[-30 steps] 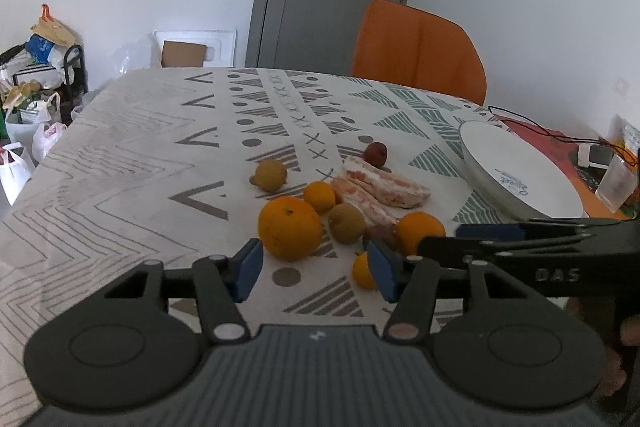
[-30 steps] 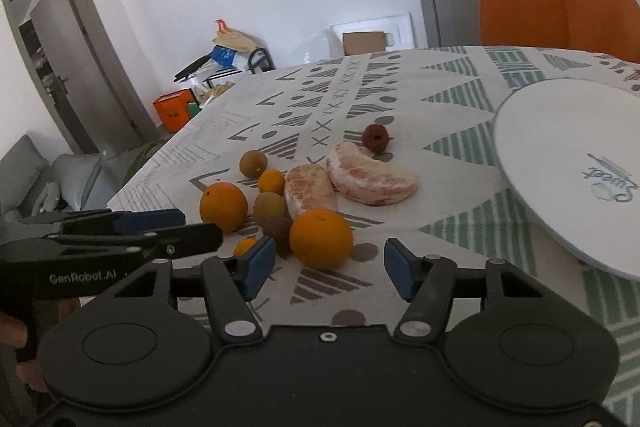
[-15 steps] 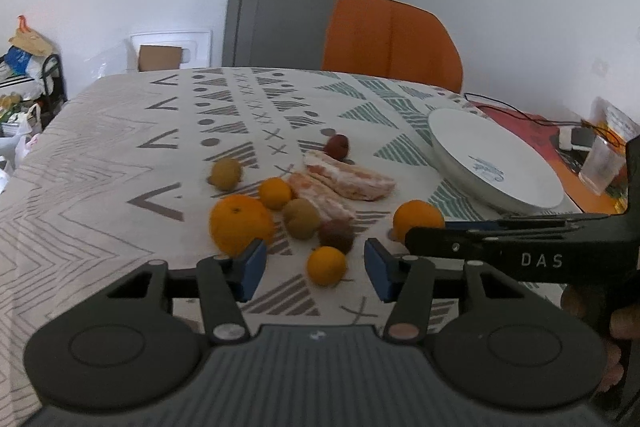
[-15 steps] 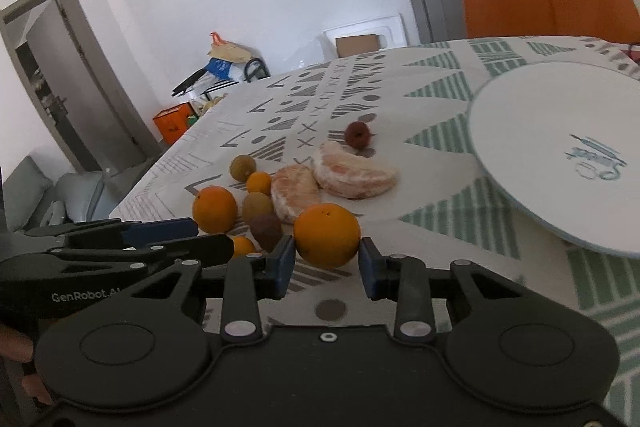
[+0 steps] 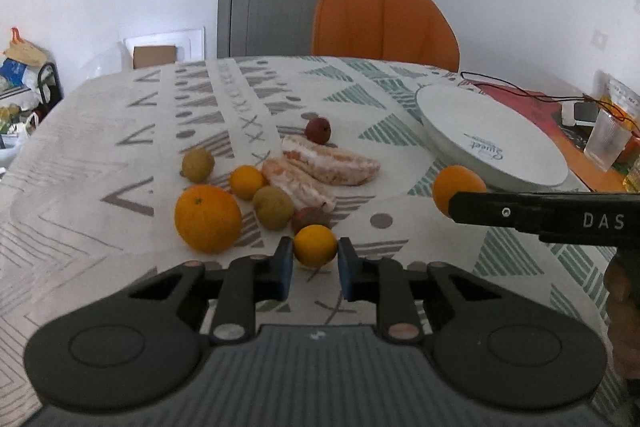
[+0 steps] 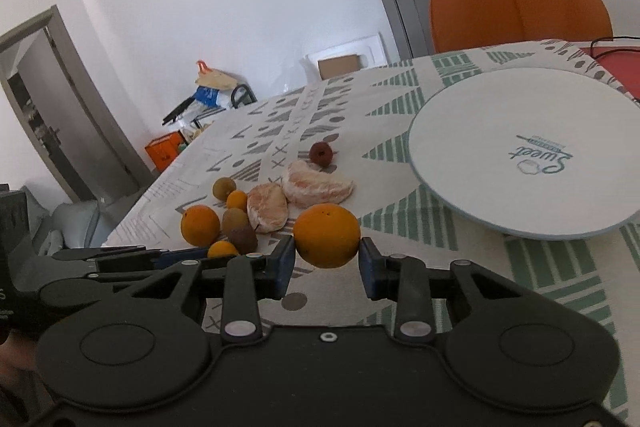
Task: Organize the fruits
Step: 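Grasp a small kumquat with the left gripper while the right carries the orange to the plate, then release the orange and kumquat onto the white plate, open both grippers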
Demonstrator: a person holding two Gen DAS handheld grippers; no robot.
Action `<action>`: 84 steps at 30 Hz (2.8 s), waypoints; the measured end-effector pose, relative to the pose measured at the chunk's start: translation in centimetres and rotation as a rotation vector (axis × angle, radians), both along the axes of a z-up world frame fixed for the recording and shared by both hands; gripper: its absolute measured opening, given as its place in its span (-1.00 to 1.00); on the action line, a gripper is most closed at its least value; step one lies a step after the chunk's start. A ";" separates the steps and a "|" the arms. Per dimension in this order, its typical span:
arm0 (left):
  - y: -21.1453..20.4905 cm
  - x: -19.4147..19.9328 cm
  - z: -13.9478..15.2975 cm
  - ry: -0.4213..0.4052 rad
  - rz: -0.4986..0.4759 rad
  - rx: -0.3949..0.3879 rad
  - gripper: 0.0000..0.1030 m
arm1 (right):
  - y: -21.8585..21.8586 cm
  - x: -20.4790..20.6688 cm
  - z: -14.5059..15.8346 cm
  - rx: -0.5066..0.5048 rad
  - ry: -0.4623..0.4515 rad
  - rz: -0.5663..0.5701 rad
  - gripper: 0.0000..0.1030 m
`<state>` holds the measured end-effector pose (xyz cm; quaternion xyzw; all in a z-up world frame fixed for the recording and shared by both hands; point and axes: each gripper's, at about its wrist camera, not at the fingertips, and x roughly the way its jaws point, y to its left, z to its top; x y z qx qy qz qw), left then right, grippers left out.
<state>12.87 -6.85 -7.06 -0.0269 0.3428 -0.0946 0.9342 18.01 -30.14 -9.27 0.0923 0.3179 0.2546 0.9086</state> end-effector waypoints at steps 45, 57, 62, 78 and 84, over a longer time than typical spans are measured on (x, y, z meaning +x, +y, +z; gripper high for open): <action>-13.4 6.4 3.9 -0.133 -0.223 0.067 -0.57 | -11.4 1.0 0.3 0.101 -0.053 -0.268 -0.34; -15.6 7.5 3.9 -0.132 -0.266 0.063 -0.57 | -13.3 0.1 0.5 0.102 -0.061 -0.317 -0.27; -15.0 7.1 4.2 -0.133 -0.242 0.071 -0.50 | -13.1 -0.1 0.6 0.106 -0.056 -0.316 -0.27; -9.1 4.6 6.1 -0.160 -0.103 0.082 0.43 | -9.7 -0.8 2.2 0.079 -0.102 -0.271 0.13; -6.8 3.1 6.7 -0.185 -0.049 0.085 0.65 | -8.3 -1.5 3.0 0.056 -0.132 -0.274 0.54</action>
